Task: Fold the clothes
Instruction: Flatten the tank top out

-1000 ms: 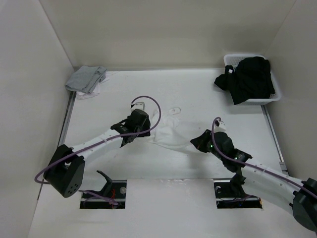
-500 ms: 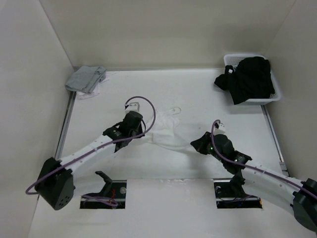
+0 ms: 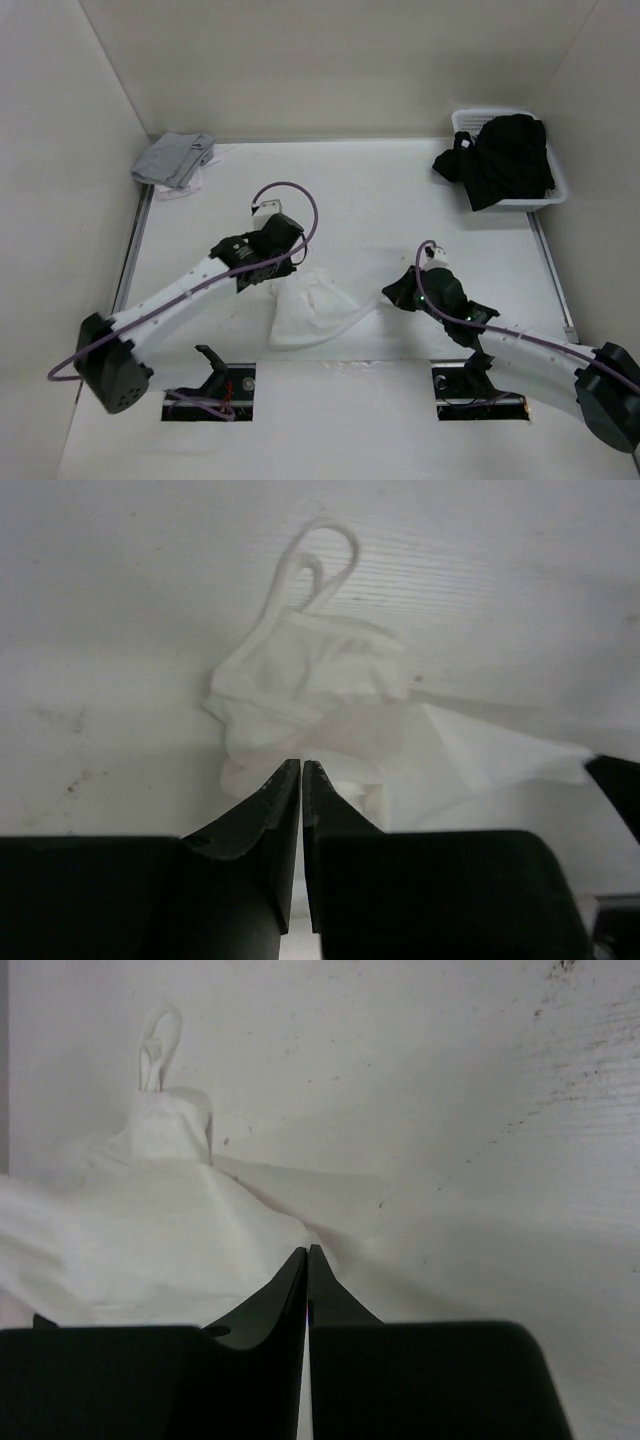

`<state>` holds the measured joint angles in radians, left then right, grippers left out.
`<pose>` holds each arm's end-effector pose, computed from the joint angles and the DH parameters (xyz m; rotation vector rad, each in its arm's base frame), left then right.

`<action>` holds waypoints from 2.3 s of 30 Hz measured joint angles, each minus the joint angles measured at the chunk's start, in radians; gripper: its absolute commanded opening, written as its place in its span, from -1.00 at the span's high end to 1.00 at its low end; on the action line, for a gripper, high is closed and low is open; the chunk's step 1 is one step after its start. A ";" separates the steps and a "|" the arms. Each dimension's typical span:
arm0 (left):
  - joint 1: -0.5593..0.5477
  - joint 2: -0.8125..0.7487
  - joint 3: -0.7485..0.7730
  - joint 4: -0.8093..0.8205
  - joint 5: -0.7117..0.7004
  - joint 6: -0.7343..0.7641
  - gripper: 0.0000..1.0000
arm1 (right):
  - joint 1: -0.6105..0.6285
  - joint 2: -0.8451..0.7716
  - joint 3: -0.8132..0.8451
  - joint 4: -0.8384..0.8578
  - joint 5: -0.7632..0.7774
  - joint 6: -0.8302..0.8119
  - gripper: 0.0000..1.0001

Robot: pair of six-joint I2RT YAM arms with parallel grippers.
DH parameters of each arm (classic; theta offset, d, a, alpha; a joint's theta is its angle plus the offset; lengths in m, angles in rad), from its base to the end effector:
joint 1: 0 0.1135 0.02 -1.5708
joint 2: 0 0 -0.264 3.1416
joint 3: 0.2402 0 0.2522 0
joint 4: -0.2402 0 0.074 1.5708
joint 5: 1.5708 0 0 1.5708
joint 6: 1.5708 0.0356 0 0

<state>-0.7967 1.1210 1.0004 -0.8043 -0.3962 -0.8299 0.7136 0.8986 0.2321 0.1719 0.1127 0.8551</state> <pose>0.1636 -0.1477 0.2960 -0.2018 2.4060 -0.2535 0.1398 0.1158 0.1639 0.2266 2.1619 0.8292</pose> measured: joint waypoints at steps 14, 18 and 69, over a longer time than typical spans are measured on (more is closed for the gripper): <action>0.297 0.630 0.160 0.399 0.069 0.192 0.92 | -0.052 0.036 0.010 0.013 -0.027 -0.014 0.93; 0.248 0.559 0.148 0.488 0.069 0.222 0.74 | -0.069 0.000 0.014 -0.002 -0.026 -0.013 0.96; -0.367 -0.060 -0.535 0.303 0.148 -0.182 0.89 | -0.206 0.048 0.014 0.021 -0.035 -0.013 0.96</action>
<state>-1.1637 1.0611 0.4652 -0.5018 -0.2481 -1.0122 0.5079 0.9466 0.2459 0.1928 0.0780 0.8417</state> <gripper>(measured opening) 0.071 0.023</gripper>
